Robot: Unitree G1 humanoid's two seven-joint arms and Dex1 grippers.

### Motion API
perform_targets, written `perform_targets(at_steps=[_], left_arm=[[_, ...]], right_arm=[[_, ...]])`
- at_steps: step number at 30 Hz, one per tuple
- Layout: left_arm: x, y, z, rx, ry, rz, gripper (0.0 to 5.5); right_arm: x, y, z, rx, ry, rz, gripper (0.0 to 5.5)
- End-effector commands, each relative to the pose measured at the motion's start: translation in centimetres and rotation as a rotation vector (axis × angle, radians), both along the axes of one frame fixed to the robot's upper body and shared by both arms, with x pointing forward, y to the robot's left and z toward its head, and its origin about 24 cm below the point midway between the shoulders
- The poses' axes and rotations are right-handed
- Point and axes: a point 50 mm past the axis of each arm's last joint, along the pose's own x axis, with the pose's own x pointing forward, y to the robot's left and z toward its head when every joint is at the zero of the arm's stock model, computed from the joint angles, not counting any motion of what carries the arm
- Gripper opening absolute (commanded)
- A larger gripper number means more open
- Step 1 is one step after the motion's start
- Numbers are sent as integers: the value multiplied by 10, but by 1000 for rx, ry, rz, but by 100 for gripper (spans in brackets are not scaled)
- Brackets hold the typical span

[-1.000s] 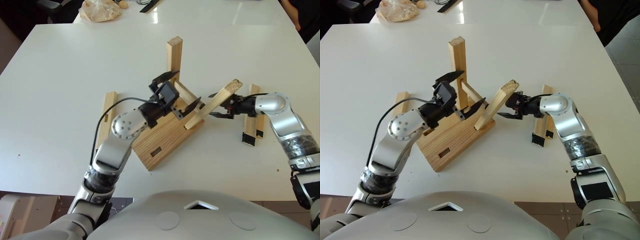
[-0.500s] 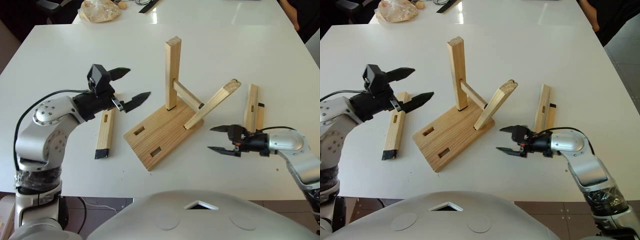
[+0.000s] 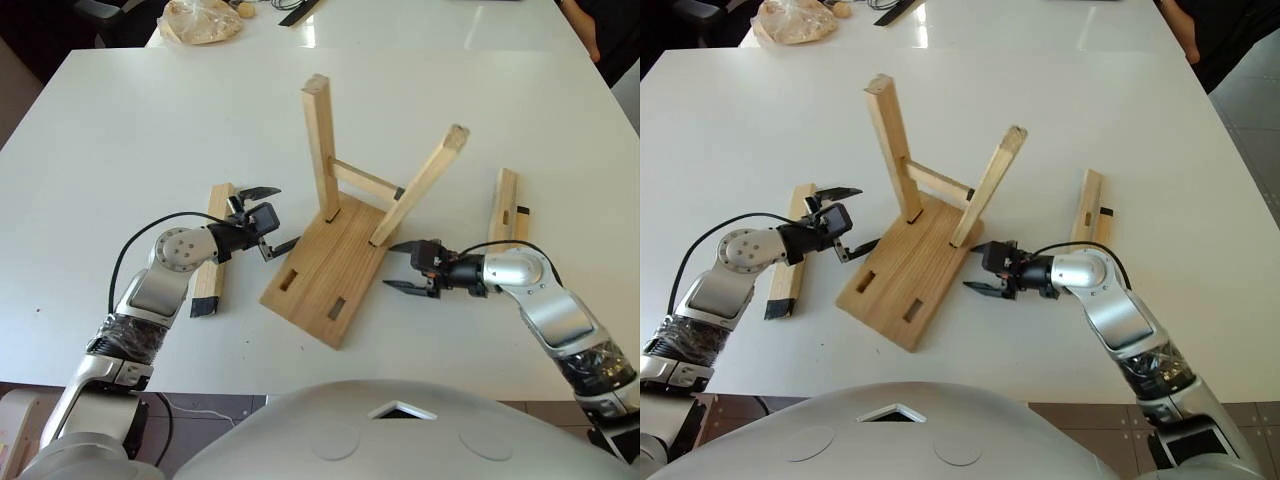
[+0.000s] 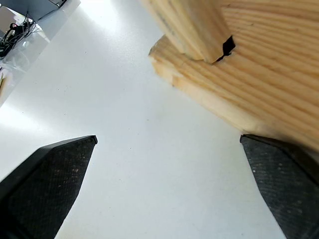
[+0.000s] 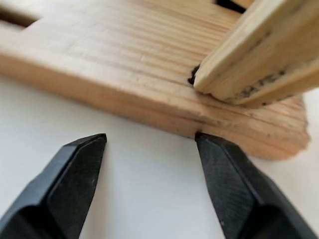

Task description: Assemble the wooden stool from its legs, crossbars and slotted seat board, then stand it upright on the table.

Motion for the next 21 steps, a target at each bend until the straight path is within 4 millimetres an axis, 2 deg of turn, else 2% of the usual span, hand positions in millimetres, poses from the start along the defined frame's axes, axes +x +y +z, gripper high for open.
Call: perform_targets(at_steps=[1, 9, 13, 16, 21], left_arm=[[-14, -17, -18, 20, 71, -53, 535], [-10, -37, -21, -34, 35, 21, 535], [-7, -42, -19, -39, 5, 24, 535], [-10, -43, -15, -77, -7, 52, 535], [-13, -35, -10, -97, -27, 124, 535]], right_arm=[[20, -1, 5, 0, -50, -86, 331], [46, 7, 8, -23, -111, -94, 331], [49, 5, 12, -25, -117, -87, 331], [48, -5, 22, 5, -117, -143, 331], [31, -30, 46, 30, -167, -234, 331]])
